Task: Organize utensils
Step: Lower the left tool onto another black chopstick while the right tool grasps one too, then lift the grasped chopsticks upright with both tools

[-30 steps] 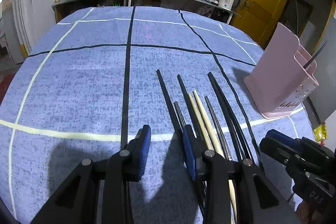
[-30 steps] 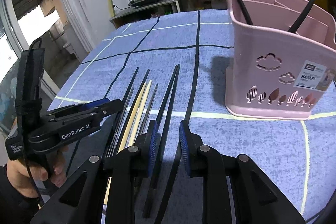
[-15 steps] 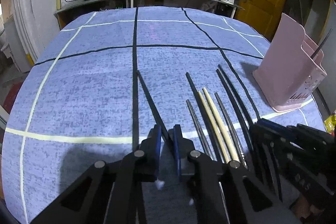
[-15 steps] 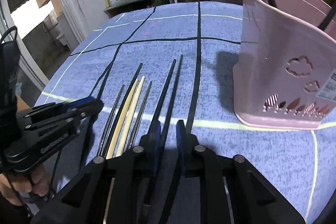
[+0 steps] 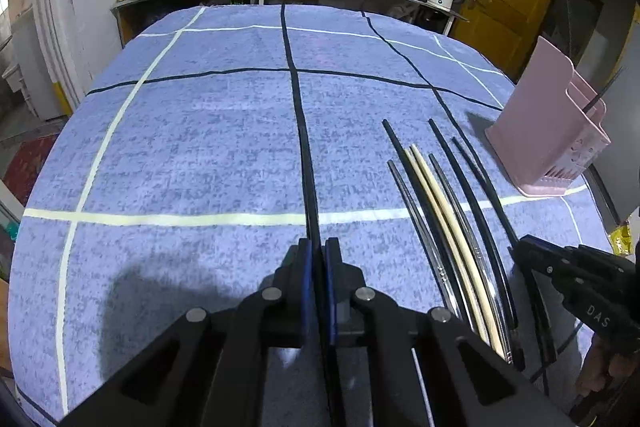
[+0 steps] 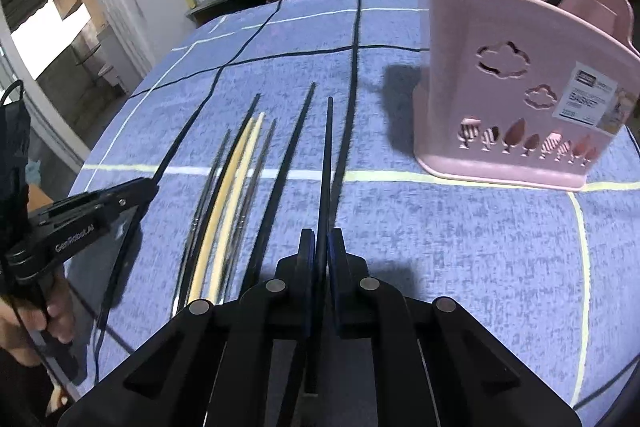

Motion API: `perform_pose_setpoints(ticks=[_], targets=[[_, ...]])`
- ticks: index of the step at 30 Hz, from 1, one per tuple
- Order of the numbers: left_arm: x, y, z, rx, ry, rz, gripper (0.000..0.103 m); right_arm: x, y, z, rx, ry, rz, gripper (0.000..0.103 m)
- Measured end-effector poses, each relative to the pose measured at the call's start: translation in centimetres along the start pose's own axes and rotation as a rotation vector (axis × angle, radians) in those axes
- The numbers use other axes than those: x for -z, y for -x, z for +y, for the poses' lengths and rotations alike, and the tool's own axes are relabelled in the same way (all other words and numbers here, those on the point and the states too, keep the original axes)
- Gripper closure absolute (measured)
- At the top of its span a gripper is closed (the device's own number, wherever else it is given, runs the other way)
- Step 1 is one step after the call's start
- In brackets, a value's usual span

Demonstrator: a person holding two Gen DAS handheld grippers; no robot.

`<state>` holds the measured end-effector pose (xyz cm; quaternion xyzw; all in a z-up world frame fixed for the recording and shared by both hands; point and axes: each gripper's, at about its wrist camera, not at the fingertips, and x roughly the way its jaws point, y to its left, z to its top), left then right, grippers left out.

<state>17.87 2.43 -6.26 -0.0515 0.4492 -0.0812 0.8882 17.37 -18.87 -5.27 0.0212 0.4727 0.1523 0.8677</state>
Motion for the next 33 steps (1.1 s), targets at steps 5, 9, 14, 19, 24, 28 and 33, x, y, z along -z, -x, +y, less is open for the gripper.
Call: perform_pose_setpoints(ticks=[5,9,14,19,24,28,33], targets=[[-0.9,-0.3,-0.1,0.019,-0.006,0.000,0.096,-1.5,-0.9,0.3,0.012,0.028,-0.014,0.095],[-1.6,-1.2,-0.1,0.019,-0.007,0.017,0.096,-2.4,-2.0,0.1,0.015,0.030,-0.004,0.095],[-2.4,-1.8,-0.3,0.019,-0.031,0.030,0.095,-3.5,-2.8,0.0,0.011,0.035,0.002,0.095],[-3.2,-2.4,-1.0,-0.009,-0.070,0.056,0.093,-4.2,-3.3,-0.1,-0.009,0.017,0.013,0.096],[-3.4,-2.5,-1.3,-0.024,-0.083,0.063,0.097,-4.3,-2.5,0.0,-0.019,0.015,0.000,0.097],[-3.6,-1.0,-1.5,-0.013,-0.080,0.026,0.097,-4.4,-0.6,0.4,-0.027,0.027,-0.040,0.097],[-4.1,2.3,-2.4,-0.001,-0.104,-0.043,0.097,-4.9,2.7,0.9,-0.040,0.037,-0.104,0.098]])
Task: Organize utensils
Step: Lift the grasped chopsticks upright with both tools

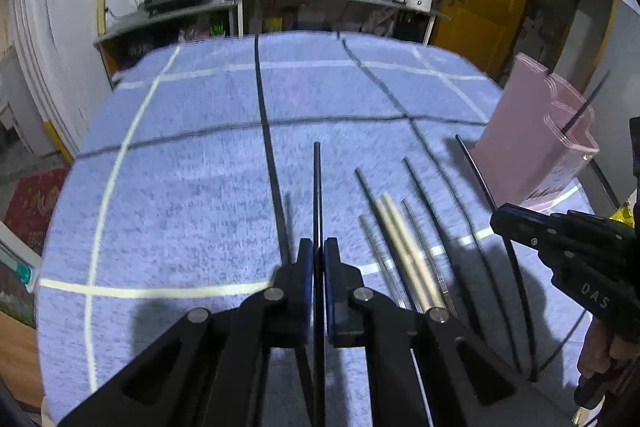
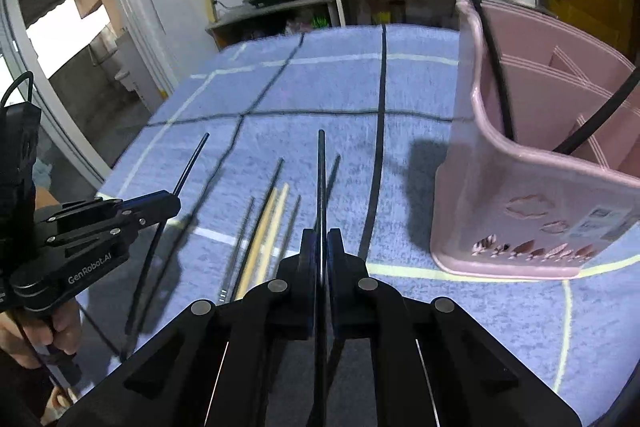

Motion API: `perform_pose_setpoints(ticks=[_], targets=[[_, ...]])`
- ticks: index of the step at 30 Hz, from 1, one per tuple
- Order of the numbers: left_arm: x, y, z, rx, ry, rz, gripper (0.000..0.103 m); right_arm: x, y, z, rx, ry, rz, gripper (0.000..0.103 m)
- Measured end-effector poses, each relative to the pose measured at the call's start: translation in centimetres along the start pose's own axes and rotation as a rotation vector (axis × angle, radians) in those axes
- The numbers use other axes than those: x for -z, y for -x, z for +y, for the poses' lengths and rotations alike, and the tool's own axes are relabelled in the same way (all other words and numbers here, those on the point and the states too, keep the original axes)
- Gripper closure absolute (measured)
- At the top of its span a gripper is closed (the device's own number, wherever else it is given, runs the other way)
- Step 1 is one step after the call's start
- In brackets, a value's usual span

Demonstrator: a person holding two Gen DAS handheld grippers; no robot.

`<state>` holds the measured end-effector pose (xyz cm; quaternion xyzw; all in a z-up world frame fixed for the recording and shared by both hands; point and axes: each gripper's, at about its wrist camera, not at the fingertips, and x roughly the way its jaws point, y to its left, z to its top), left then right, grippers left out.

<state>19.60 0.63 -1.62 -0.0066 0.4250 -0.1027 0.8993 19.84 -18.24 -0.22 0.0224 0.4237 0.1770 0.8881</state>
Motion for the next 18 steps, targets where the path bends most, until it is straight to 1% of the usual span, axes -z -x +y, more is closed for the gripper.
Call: perform_pose_setpoints(ticks=[4,9,18], targets=[[-0.7,3.2,-0.9,0.010,-0.016,-0.065,0.097,-0.7,2.5,0.4,-0.007,0.004,-0.051,0.097],[-1.9,6.3,-0.8,0.020,-0.023,-0.131,0.097,-1.3,5.3,0.7,-0.009,0.012,-0.105,0.098],[-2.7,10.5,-1.4,0.041,-0.029,-0.212,0.097,-1.7,9.7,1.1,-0.004,0.018,-0.188,0.098]])
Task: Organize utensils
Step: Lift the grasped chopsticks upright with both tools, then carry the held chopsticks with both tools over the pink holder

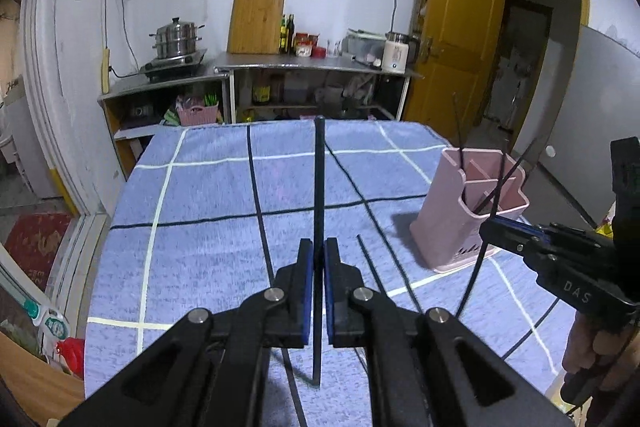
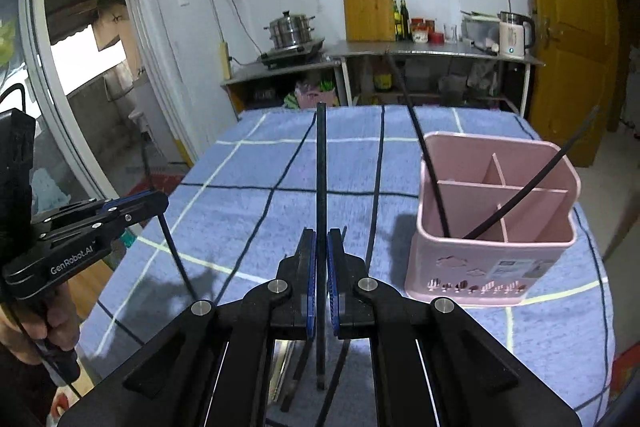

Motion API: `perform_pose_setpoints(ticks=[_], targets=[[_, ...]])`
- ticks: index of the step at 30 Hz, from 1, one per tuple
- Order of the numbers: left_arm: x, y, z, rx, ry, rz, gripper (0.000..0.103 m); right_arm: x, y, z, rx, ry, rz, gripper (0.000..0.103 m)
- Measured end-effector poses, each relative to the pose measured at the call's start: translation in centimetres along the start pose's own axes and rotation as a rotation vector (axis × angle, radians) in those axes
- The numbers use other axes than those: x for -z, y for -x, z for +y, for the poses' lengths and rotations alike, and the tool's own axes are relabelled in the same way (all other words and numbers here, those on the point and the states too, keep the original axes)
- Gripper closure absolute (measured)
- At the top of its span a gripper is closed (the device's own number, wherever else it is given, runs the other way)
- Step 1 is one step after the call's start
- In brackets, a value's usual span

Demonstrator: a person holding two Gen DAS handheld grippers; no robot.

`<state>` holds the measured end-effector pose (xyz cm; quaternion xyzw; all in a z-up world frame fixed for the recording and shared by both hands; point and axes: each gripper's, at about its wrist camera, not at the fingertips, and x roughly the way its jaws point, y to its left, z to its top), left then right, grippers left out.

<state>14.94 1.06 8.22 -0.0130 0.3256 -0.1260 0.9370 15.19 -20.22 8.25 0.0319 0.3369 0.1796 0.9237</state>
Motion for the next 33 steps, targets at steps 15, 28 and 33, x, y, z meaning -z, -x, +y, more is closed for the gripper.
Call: perform_pose_setpoints(ticks=[15,28,33], targets=[[-1.3,1.5,-1.4,0.078,0.000,-0.031,0.097,-0.2,3.1,-0.1,0.012,-0.003,-0.051,0.098],[-2.6,0.5,-4.6,0.169,-0.022,-0.013,0.098,-0.1,5.5,-2.3,0.046,-0.024,-0.080,0.098],[-3.5,-0.2,-6.2,0.204,-0.027,-0.006,0.098,-0.3,6.3,-3.6,0.063,-0.036,-0.091,0.098]])
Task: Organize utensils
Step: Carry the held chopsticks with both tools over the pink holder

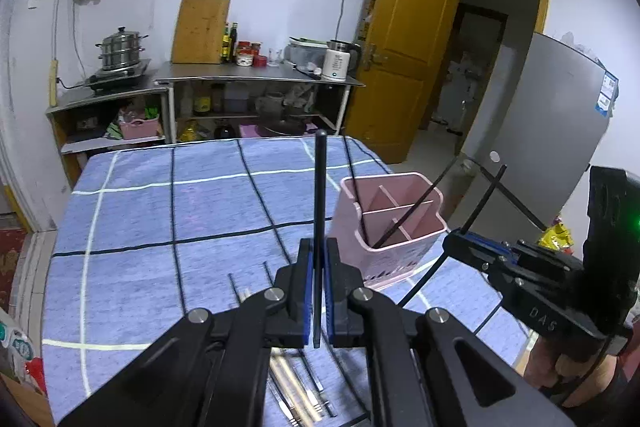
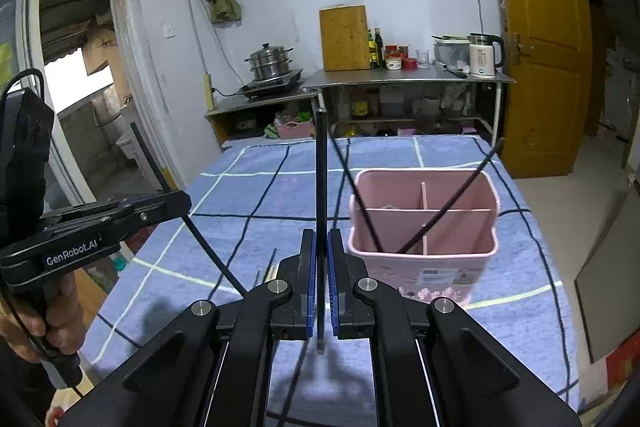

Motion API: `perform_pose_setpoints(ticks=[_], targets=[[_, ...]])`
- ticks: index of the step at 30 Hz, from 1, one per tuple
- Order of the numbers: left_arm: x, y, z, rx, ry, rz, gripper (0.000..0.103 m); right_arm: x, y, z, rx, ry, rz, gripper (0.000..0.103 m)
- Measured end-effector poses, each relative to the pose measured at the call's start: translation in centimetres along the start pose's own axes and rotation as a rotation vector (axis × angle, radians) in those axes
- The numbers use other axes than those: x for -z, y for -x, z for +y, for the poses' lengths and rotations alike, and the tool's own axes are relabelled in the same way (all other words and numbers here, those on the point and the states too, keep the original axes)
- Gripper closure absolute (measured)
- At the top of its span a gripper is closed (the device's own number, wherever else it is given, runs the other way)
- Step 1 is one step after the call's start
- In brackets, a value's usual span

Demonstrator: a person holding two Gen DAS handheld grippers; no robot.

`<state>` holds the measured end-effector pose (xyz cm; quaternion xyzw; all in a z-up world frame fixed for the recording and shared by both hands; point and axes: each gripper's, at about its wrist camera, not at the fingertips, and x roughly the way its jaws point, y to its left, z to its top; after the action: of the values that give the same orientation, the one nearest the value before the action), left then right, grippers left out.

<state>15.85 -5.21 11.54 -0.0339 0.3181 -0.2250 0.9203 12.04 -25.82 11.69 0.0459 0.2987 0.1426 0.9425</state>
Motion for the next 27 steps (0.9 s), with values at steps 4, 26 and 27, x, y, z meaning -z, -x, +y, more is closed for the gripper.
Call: perform_pose_setpoints(ticks=[4,26,27], targets=[[-1.4,-0.7,-1.2,0.030,-0.004,0.000,0.098,-1.1,0.8,-0.9,0.014,-0.002,-0.019,0.098],[-8.8,-5.1,-3.2,0.099,0.006,-0.057,0.098,-8.1,0.5,-5.5,0.079,-0.044,-0.134,0.098],[-8.7,-5.6,-3.2,0.098,0.009,-0.048,0.098,-7.9,0.1,-5.7,0.079,-0.047,-0.128,0.098]])
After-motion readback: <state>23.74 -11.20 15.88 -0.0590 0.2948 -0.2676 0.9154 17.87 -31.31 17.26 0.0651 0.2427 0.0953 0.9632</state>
